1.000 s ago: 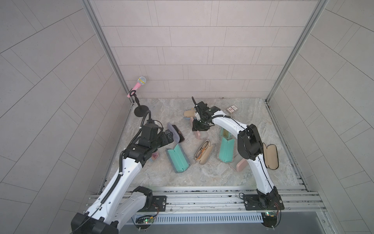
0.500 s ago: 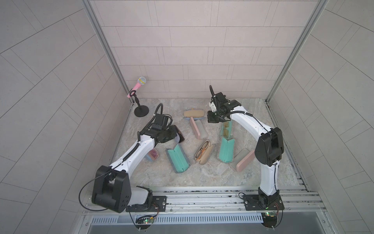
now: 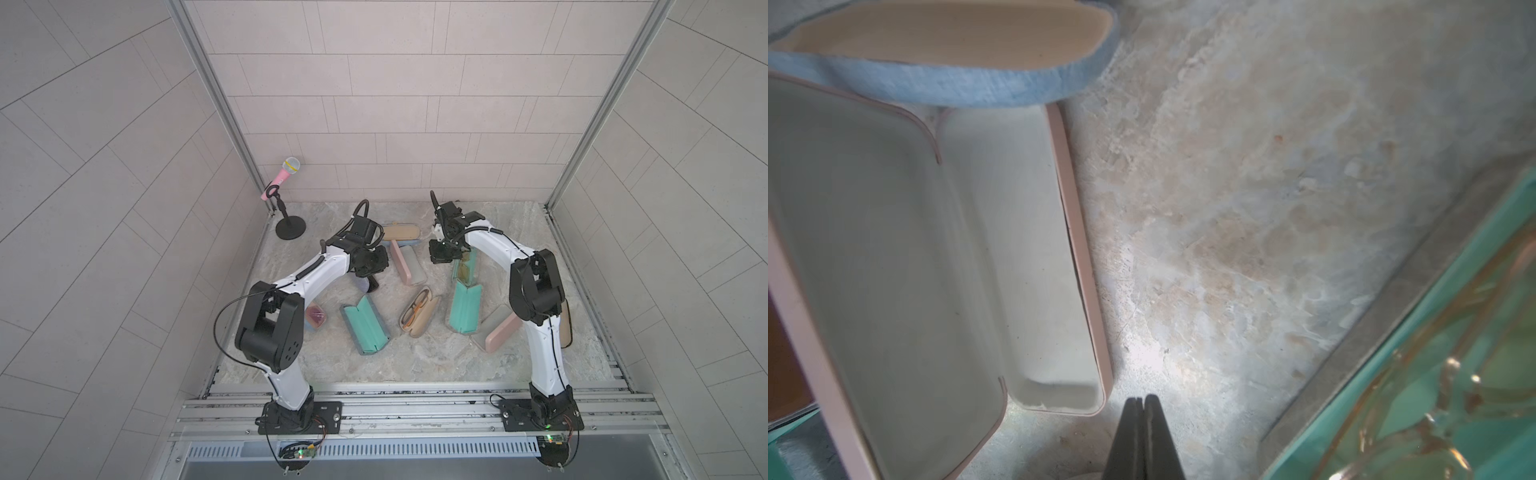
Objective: Close the glasses case
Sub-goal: Close the glasses case at the center of the board.
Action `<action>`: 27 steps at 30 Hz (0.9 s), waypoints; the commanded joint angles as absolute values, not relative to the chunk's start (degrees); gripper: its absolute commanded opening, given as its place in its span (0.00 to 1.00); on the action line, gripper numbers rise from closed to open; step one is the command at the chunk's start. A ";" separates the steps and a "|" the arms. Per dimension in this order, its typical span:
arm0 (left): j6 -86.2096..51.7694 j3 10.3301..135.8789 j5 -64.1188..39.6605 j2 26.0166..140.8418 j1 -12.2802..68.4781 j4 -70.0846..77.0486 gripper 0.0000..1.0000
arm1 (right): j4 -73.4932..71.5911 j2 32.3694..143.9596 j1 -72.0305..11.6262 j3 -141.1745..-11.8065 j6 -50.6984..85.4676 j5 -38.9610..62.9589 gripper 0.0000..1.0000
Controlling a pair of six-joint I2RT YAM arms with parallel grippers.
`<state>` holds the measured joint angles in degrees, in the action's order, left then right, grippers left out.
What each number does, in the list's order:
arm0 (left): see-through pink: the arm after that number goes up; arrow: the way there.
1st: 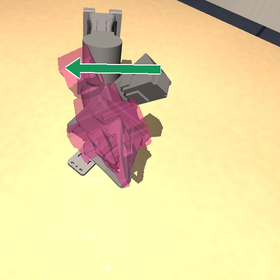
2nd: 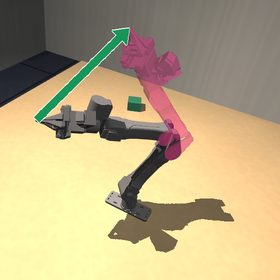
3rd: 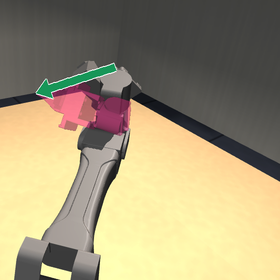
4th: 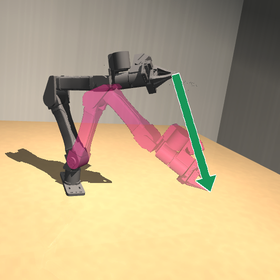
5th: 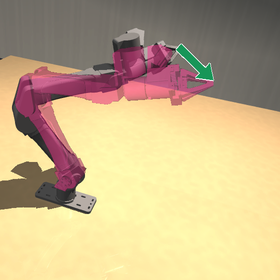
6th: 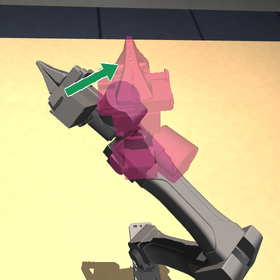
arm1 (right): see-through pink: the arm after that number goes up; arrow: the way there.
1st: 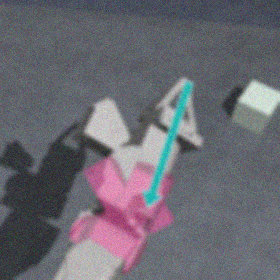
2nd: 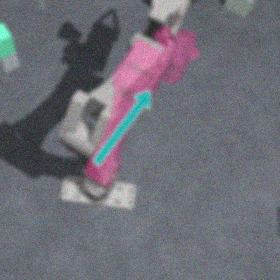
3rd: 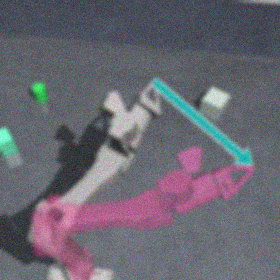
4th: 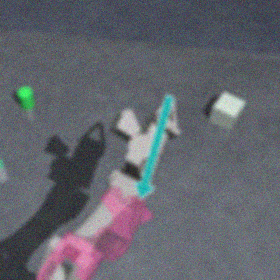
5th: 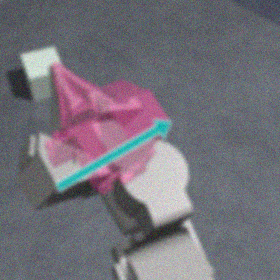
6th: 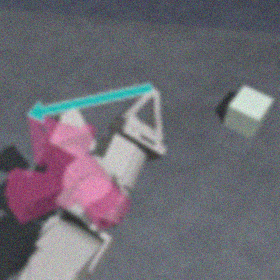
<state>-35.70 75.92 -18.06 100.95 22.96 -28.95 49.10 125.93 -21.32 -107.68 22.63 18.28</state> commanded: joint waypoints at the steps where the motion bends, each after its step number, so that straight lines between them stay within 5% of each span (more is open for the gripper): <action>1: -34.63 79.24 -18.53 104.31 24.33 -31.46 0.00 | 50.67 128.13 -21.09 -109.77 21.46 19.27 0.02; 27: -34.81 91.88 -19.81 117.57 27.61 -32.07 0.00 | 50.54 134.98 -21.58 -111.91 20.41 25.95 0.06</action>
<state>-34.96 89.97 -19.53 116.49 26.83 -30.83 49.56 133.95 -21.37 -111.33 21.37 24.14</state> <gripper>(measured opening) 0.035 0.058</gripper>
